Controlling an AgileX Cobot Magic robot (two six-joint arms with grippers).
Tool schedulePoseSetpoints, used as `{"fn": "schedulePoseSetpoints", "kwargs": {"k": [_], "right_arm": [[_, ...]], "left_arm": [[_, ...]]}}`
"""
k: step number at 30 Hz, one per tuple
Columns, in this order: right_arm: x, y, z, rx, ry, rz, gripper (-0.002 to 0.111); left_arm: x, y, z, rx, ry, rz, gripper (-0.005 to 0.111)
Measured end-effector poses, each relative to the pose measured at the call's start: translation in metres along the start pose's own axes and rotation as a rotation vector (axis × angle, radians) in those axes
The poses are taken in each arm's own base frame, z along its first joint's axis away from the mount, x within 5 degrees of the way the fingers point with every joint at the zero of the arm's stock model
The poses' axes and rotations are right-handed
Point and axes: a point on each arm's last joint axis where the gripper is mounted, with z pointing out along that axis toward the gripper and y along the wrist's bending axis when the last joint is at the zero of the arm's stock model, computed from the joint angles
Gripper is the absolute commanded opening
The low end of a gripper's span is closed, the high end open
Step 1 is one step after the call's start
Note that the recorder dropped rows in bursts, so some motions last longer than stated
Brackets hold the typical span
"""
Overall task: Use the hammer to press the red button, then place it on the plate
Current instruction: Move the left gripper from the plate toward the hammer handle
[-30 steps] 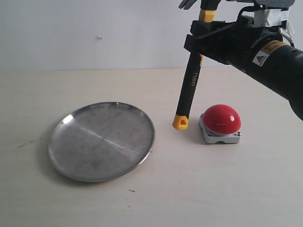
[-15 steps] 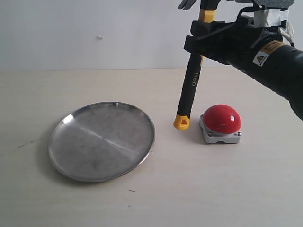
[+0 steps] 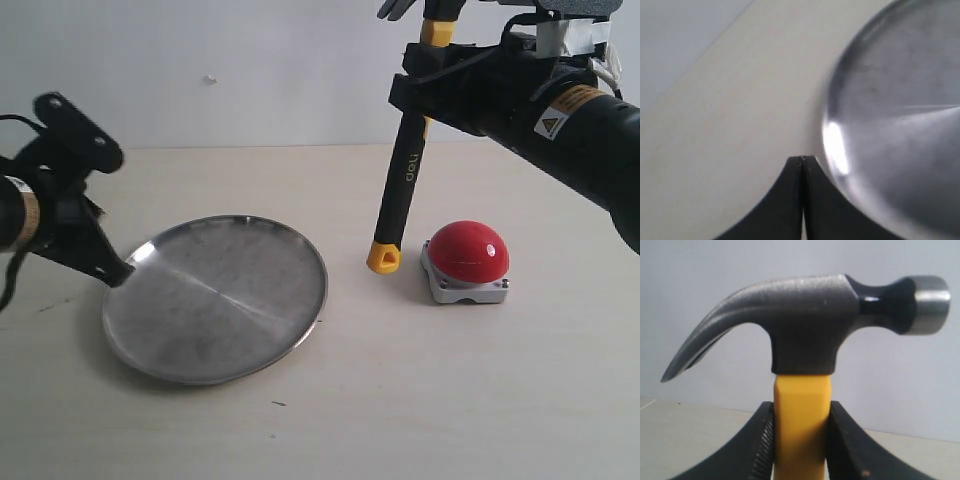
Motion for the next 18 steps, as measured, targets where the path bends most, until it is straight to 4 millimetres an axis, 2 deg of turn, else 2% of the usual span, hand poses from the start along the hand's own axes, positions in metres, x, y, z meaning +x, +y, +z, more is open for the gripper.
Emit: {"fn": "schedulePoseSetpoints", "kwargs": {"k": [5, 8, 10, 13, 18], "right_arm": [[0.0, 0.0, 0.0, 0.0, 0.0, 0.0, 0.0], [0.0, 0.0, 0.0, 0.0, -0.001, 0.0, 0.0], [0.0, 0.0, 0.0, 0.0, -0.001, 0.0, 0.0], [0.0, 0.0, 0.0, -0.001, -0.002, 0.0, 0.0], [0.0, 0.0, 0.0, 0.001, -0.003, -0.003, 0.0]], "left_arm": [[-0.017, -0.05, -0.015, 0.094, 0.011, 0.173, 0.0], [-0.02, -0.066, -0.026, 0.097, 0.11, 0.361, 0.0], [-0.019, -0.073, -0.033, 0.122, 0.194, 0.415, 0.0], [-0.026, -0.081, -0.039, 0.193, 0.214, 0.348, 0.0], [-0.056, -0.1, -0.043, 0.378, -0.079, 0.091, 0.0]]}}
